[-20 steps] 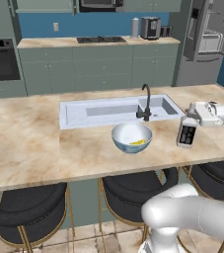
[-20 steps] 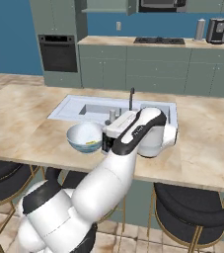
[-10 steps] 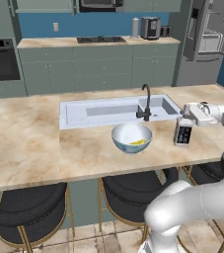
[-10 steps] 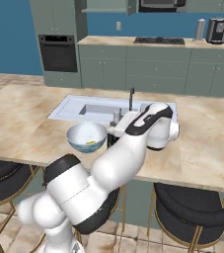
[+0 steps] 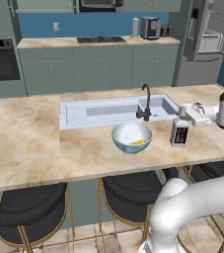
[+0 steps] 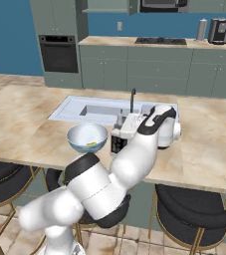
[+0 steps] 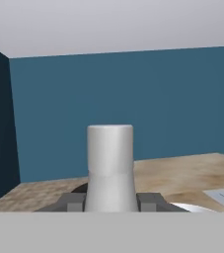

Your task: There is a bowl on the dining counter. Grab a lemon wedge from the fridge and place it in the bowl. Then get the liquor bottle and glass cup from the cabinet and place them next to the bowl.

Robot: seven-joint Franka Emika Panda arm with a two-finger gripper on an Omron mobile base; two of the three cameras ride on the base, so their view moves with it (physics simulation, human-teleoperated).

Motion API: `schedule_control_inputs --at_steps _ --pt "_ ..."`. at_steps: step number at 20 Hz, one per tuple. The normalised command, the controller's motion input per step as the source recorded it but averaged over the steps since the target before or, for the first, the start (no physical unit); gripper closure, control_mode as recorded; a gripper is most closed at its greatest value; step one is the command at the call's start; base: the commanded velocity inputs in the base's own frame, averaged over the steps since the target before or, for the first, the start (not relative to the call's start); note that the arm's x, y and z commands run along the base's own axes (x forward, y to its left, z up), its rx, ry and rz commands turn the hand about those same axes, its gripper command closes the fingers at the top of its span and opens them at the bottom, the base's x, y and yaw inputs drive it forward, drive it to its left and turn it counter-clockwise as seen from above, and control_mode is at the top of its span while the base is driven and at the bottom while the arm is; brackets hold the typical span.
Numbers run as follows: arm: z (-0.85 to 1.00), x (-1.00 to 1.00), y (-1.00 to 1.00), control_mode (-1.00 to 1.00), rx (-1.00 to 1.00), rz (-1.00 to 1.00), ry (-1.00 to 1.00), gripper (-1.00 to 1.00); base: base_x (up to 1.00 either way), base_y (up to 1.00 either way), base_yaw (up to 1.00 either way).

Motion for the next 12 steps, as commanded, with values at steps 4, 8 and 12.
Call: schedule_control_inputs --at_steps 4,8,12 --pt "-0.20 0.22 0.00 -1.00 0.00 0.02 0.00 1.00 0.00 0.00 0.00" --pt "-0.17 0.33 0.03 -1.00 0.00 0.02 0.00 1.00 0.00 0.00 0.00" --pt "-0.14 0.38 0.06 -1.00 0.00 0.02 0.00 1.00 0.00 0.00 0.00"
